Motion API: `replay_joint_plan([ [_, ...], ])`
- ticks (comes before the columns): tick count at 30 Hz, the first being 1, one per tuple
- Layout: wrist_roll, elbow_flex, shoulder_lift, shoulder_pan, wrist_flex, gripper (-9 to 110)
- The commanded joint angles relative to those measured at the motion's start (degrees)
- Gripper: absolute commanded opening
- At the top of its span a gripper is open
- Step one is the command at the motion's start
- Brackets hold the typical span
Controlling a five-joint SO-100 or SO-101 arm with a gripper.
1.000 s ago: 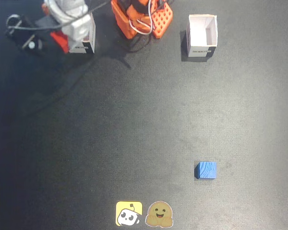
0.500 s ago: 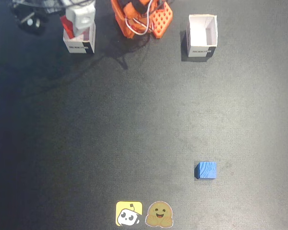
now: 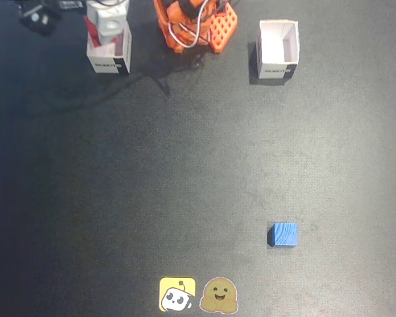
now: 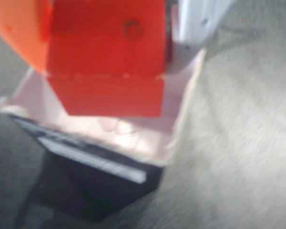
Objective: Put the red cube in the right box and the blue cube in the left box.
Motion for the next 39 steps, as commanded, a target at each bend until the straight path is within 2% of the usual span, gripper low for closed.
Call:
replay_joint_plan([
  [1, -0.9, -0.4, 0.8, 0.8, -1.1, 11],
  [10, -2.4, -1.0, 1.4, 0.8, -0.4, 17],
  [16, -4.3, -0.4, 2.3, 0.8, -1.1, 17],
  [23, -4.7, 0.2, 4.1, -0.4, -2.4, 1],
  [33, -2.2, -2.1, 4.0, -17.6, -5.4, 0],
  [39, -1.9, -3.2, 4.9, -31.8, -6.0, 0],
])
